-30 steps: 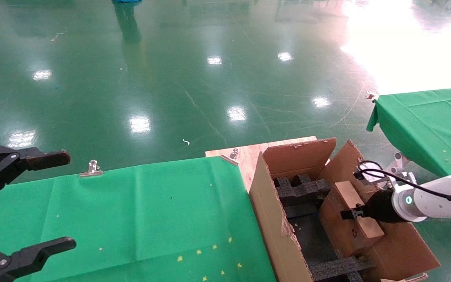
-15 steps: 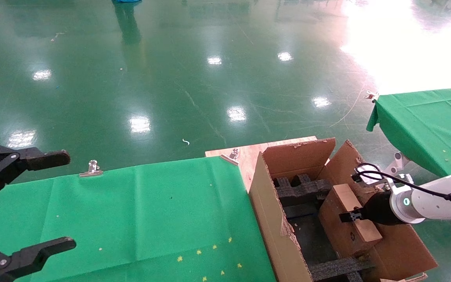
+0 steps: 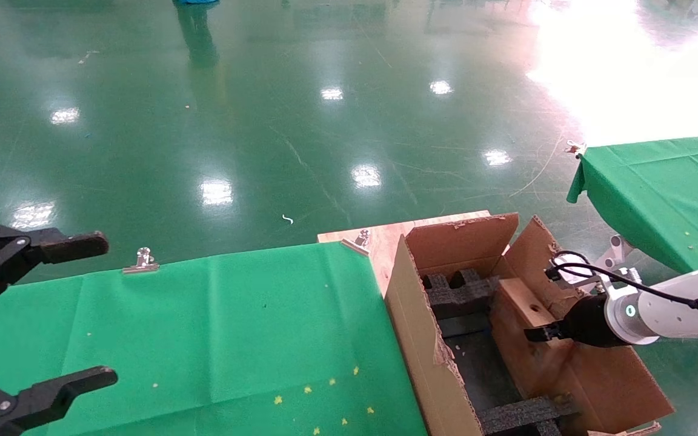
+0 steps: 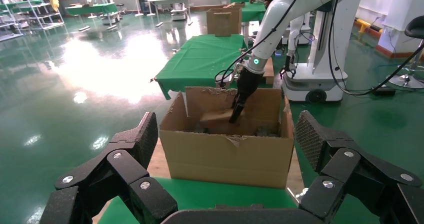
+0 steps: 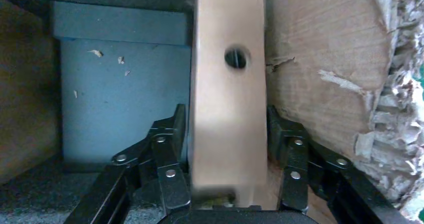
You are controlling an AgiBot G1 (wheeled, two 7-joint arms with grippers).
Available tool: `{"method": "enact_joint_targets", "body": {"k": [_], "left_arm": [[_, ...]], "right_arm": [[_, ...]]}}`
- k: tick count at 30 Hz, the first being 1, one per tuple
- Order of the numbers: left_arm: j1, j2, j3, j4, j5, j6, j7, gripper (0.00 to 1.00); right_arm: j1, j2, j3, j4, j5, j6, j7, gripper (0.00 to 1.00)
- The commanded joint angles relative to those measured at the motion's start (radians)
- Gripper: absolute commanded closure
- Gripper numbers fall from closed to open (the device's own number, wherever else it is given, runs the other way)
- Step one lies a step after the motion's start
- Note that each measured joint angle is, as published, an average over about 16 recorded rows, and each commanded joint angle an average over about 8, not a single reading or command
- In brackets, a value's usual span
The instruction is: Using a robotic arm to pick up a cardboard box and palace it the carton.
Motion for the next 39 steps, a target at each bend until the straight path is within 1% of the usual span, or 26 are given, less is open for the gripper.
{"method": "enact_joint_targets", "body": {"k": [1,11,17,22,26,31,35,39], "left_arm": [[0.0,0.0,0.0,0.0,0.0,0.0,0.0,0.0],[0.0,0.0,0.0,0.0,0.0,0.0,0.0,0.0],[0.0,0.0,0.0,0.0,0.0,0.0,0.0,0.0],[0.0,0.0,0.0,0.0,0.0,0.0,0.0,0.0],[0.0,0.0,0.0,0.0,0.0,0.0,0.0,0.0],[0.0,0.0,0.0,0.0,0.0,0.0,0.0,0.0],[0.0,0.0,0.001,0.0,0.0,0.0,0.0,0.0],[0.0,0.0,0.001,0.0,0.0,0.0,0.0,0.0]], "right_arm": [[0.0,0.0,0.0,0.0,0.0,0.0,0.0,0.0],[0.034,0.016,0.01,0.028,-0.008,-0.001,0.001,0.0],[0.094,0.039,0.044,0.075,0.003,0.009,-0.012,0.0],[0.159,0.072,0.099,0.152,0.049,0.025,-0.053,0.0],[0.201,0.104,0.152,0.232,0.112,0.033,-0.125,0.0],[0.231,0.134,0.221,0.313,0.218,0.019,-0.256,0.0],[0.239,0.147,0.275,0.341,0.325,-0.019,-0.372,0.0],[0.235,0.156,0.322,0.34,0.437,-0.08,-0.475,0.0]]}}
